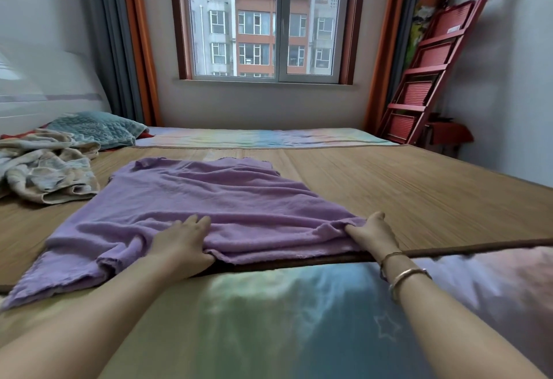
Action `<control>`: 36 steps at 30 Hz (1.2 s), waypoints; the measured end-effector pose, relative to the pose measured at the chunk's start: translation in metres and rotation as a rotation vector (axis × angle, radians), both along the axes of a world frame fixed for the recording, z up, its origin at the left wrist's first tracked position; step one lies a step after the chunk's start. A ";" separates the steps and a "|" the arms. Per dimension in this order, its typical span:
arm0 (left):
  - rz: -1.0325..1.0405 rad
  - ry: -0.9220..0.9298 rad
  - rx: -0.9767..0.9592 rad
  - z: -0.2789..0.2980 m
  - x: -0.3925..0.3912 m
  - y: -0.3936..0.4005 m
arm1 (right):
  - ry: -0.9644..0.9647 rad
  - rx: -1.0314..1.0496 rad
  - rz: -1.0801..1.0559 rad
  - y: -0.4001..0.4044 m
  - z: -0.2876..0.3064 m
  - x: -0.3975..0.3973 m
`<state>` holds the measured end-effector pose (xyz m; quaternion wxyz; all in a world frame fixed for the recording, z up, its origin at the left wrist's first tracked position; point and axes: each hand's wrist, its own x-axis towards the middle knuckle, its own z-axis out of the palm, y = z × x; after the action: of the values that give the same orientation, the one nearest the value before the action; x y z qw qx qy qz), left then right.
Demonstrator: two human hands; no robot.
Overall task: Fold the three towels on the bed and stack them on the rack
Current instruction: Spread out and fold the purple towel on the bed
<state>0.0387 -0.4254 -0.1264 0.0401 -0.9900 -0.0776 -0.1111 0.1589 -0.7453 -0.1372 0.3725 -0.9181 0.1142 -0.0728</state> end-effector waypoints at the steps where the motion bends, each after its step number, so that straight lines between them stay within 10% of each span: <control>1: -0.019 -0.018 0.010 0.000 0.001 -0.009 | 0.002 0.022 -0.018 0.001 -0.001 0.001; 10: -0.042 -0.035 0.067 0.001 0.008 -0.030 | -0.449 0.160 0.090 -0.029 0.013 0.002; 15: -0.076 0.084 0.056 0.006 0.009 -0.037 | -0.194 -0.101 0.145 -0.044 -0.009 0.014; 22: -0.298 0.483 -0.582 0.024 0.032 -0.027 | -0.226 0.230 0.204 -0.011 -0.002 0.027; 30: -0.128 0.028 -1.210 0.031 0.097 -0.071 | -0.112 0.464 0.968 0.049 0.038 -0.024; 36: -0.130 -0.037 -0.901 0.005 0.136 -0.076 | 0.130 0.375 1.027 0.046 0.042 -0.010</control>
<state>0.1751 -0.5011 -0.1210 -0.4028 -0.9095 -0.0565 -0.0862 0.1493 -0.6993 -0.0954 0.5095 -0.7763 -0.3147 0.1967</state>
